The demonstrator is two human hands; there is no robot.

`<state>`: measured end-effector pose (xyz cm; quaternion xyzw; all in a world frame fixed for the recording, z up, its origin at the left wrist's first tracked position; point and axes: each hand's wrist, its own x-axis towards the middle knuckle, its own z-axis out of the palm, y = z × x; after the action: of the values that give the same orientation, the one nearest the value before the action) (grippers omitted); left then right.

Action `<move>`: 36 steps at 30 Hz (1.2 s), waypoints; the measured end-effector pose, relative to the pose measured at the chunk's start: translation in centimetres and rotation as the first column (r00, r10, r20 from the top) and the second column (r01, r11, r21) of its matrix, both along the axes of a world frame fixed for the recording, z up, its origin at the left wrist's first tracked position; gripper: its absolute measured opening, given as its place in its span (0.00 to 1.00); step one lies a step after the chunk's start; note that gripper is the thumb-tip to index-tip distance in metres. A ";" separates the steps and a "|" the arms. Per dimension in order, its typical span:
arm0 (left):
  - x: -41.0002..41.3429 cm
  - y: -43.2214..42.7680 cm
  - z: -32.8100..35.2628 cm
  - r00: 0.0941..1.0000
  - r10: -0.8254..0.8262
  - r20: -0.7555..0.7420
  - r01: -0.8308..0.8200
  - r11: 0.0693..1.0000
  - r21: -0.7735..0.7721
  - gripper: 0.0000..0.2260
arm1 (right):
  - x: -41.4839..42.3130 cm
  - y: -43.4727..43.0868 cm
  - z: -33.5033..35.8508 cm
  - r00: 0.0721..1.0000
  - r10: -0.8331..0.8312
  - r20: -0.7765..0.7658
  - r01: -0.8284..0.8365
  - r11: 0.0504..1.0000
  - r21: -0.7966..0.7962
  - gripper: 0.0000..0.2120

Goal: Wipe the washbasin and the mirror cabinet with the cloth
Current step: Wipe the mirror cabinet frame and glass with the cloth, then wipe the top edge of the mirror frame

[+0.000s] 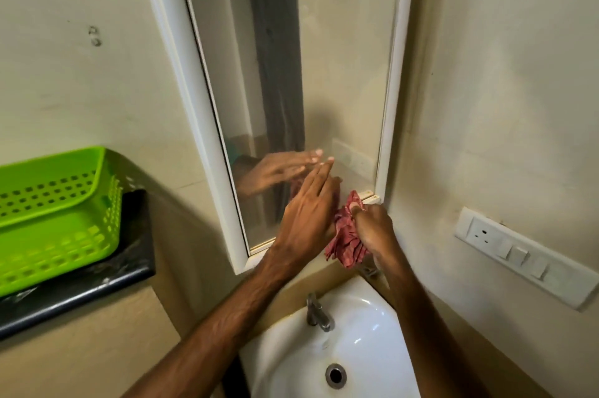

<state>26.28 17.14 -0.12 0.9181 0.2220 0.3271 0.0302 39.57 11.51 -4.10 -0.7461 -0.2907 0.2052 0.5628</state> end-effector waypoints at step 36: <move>-30.3 -4.6 10.4 0.462 0.725 0.511 -0.850 0.527 0.021 0.14 | -27.8 5.1 23.5 0.458 0.381 0.803 -0.887 0.246 0.390 0.15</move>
<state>-4.02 12.53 10.26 0.6011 0.5637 0.5289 -0.2030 11.79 16.58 19.43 -0.2359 -0.7885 0.0506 0.5658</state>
